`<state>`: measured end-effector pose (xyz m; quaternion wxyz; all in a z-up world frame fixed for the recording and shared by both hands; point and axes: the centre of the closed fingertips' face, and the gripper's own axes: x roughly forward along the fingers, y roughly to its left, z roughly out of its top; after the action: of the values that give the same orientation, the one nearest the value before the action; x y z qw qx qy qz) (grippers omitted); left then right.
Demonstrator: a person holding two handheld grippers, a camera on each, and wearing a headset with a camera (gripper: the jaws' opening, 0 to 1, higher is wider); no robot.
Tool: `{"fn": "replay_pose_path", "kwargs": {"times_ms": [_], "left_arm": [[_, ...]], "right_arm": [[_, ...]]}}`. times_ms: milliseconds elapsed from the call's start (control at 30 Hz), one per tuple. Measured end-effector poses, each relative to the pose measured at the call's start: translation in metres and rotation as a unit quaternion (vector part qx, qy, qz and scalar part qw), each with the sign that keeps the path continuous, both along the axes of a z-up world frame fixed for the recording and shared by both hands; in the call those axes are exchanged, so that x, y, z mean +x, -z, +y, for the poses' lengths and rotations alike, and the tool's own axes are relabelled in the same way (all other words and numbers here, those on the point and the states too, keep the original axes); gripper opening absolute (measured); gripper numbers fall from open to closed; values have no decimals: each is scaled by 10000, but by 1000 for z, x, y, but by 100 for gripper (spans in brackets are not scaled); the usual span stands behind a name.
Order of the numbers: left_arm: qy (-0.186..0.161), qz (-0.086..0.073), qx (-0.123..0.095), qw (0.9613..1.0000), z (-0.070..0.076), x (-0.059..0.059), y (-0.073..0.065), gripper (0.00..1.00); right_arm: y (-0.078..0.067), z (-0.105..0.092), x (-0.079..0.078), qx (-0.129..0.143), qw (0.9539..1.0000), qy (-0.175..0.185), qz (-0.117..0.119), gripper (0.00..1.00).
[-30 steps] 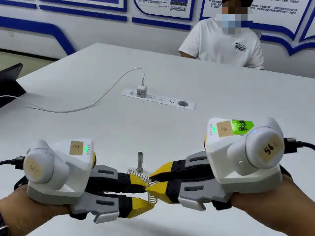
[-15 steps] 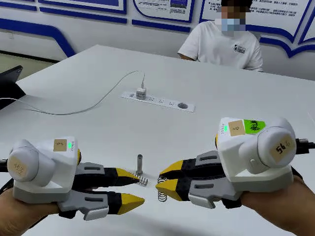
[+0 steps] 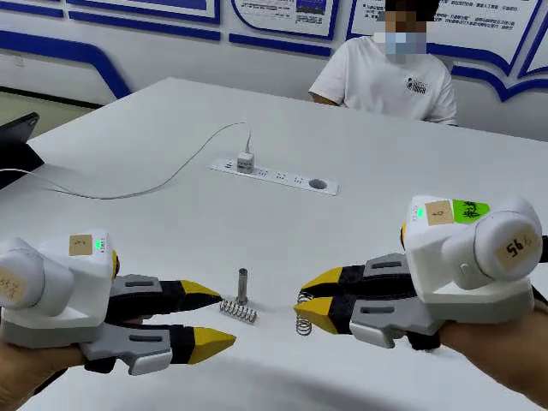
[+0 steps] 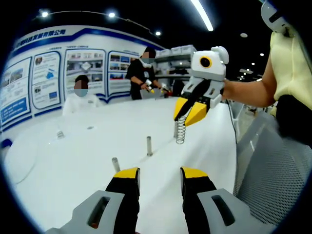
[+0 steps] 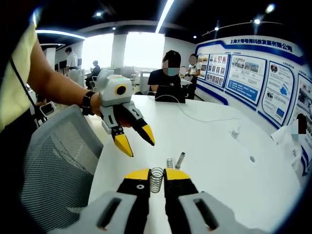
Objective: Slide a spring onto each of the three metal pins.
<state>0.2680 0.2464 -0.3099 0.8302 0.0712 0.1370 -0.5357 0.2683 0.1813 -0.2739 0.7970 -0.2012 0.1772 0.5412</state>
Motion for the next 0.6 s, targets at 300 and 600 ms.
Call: {"fn": "replay_pose_path", "kwargs": {"times_ms": [300, 600], "left_arm": [[-181, -10, -54, 9998, 10, 4, -1, 34], [-315, -12, -50, 9995, 19, 7, 0, 34]], "right_arm": [[-3, -12, 12, 21, 9998, 194, -66, 11], [-7, -26, 28, 48, 9989, 454, -142, 11]]}}
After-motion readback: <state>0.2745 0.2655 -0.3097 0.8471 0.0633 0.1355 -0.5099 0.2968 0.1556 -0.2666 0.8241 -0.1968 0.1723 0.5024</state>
